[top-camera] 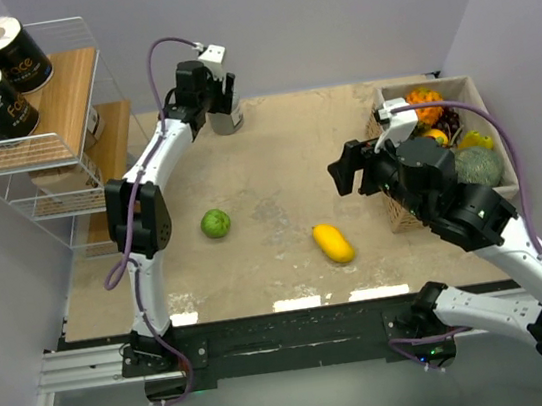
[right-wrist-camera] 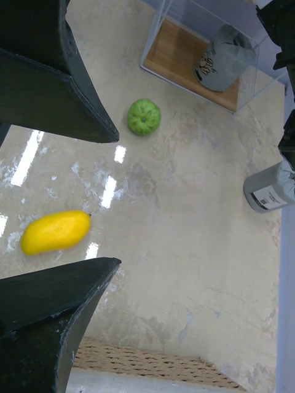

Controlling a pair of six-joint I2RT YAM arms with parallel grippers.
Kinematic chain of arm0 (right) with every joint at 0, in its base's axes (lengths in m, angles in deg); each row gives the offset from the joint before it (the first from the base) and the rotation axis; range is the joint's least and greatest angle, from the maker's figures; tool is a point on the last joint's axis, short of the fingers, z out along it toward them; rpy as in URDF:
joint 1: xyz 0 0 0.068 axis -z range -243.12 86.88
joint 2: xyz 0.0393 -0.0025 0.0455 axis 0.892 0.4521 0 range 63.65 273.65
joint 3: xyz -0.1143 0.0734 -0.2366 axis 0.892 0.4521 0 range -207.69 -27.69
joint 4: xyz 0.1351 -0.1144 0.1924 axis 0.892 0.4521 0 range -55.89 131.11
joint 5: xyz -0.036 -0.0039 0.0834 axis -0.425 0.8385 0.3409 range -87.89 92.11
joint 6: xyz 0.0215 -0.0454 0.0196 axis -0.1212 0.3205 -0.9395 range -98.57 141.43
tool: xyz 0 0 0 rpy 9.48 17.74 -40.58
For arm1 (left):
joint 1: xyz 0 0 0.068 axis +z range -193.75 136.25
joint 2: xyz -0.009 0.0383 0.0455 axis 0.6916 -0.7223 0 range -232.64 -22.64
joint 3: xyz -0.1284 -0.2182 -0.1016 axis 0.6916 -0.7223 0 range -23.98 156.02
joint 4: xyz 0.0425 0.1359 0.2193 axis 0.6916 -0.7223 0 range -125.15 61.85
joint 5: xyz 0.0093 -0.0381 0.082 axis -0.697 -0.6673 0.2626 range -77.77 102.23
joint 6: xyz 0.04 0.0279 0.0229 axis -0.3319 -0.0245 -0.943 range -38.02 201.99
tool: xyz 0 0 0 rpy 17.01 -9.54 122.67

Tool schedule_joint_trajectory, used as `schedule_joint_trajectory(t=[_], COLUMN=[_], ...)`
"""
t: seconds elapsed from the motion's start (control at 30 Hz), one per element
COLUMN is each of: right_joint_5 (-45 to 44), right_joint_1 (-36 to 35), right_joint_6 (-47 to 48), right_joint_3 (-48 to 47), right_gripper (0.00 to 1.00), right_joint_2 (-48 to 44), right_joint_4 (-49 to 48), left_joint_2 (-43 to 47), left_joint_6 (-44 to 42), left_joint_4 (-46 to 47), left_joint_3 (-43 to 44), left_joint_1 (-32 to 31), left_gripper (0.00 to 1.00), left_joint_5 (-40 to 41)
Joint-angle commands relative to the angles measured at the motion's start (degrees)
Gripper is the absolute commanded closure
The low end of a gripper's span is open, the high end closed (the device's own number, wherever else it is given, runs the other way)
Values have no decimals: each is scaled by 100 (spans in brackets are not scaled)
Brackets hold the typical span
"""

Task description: Place and organize the paper towels onto the shelf

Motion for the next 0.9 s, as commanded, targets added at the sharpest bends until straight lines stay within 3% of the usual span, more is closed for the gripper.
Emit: schedule_joint_trajectory(t=[0.0,0.87], right_joint_5=[-13,-13], right_joint_1=[-2,-2], right_joint_6=[131,157], right_joint_3=[-54,-345], right_gripper=[21,21], right_joint_2=[113,571], right_joint_4=[-234,-208], left_joint_2=[-336,-1629], left_joint_6=[15,-169], left_joint_4=[311,513], left_joint_3=[700,1395], left_joint_1=[10,1], left_gripper=[25,28], left_joint_5=[-231,-293])
